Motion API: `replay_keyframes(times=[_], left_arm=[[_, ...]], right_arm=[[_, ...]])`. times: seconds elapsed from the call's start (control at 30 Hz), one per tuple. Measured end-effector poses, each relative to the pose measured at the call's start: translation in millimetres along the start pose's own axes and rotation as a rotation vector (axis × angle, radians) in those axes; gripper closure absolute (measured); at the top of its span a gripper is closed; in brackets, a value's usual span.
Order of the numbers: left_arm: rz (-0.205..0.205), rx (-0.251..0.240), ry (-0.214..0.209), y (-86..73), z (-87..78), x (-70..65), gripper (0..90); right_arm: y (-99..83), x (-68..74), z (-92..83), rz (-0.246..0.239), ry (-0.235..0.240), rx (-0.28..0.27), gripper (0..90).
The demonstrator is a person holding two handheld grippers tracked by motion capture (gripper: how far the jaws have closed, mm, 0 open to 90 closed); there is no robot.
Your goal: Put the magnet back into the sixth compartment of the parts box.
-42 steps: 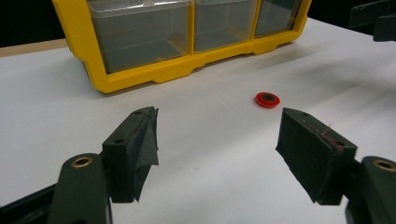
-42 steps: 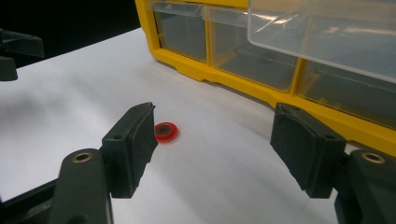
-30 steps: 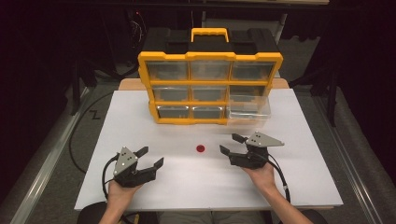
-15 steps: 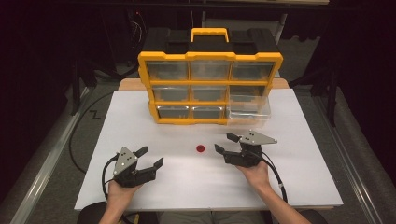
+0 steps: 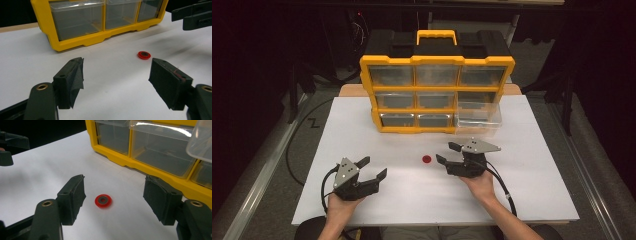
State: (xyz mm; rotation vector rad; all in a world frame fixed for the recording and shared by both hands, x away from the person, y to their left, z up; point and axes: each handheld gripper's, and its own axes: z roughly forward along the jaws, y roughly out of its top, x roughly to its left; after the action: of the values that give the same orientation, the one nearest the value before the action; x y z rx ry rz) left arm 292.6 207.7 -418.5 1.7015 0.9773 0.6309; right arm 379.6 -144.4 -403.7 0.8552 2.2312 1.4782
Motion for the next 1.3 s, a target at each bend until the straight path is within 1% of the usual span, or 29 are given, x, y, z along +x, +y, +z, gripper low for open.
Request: replay_keyframes(times=[0.1, 0.37, 0.47, 0.6, 0.7, 0.8, 0.87, 1.07, 1.3], left_arm=[[-0.003, -0.007, 0.001, 0.1, -0.3, 0.0, 27.3], [-0.004, -0.008, -0.002, 0.1, -0.3, 0.0, 27.3], [0.002, -0.006, -0.004, 0.0, -0.3, -0.2, 27.3], [0.002, -0.009, -0.006, 0.1, -0.8, 0.0, 27.4], [0.000, -0.020, -0.011, 0.2, -1.2, -0.5, 27.2], [0.004, -0.018, -0.013, 0.3, -1.5, -0.1, 26.9], [-0.003, -0.024, -0.011, 0.4, -1.7, 0.0, 26.9], [-0.004, -0.028, -0.014, 0.5, -2.1, 0.2, 26.9], [-0.004, -0.028, -0.013, 0.6, -2.2, 0.4, 26.8]], right_arm=[[1.3, 0.7, 3.7, -0.002, 0.004, -0.001, 35.8], [4.9, 2.3, 10.6, 0.000, 0.003, 0.008, 36.1], [7.4, 3.0, 13.2, 0.004, 0.004, 0.013, 36.1], [10.4, 3.9, 15.4, 0.006, 0.005, 0.017, 36.4], [13.1, 4.6, 17.8, 0.007, 0.005, 0.021, 36.7], [14.8, 4.9, 21.0, 0.005, 0.008, 0.026, 37.0], [15.9, 4.9, 24.1, 0.005, 0.008, 0.040, 37.2], [18.4, 4.7, 28.9, 0.000, 0.002, 0.060, 37.2], [22.2, 4.1, 34.8, -0.007, -0.008, 0.119, 37.1]])
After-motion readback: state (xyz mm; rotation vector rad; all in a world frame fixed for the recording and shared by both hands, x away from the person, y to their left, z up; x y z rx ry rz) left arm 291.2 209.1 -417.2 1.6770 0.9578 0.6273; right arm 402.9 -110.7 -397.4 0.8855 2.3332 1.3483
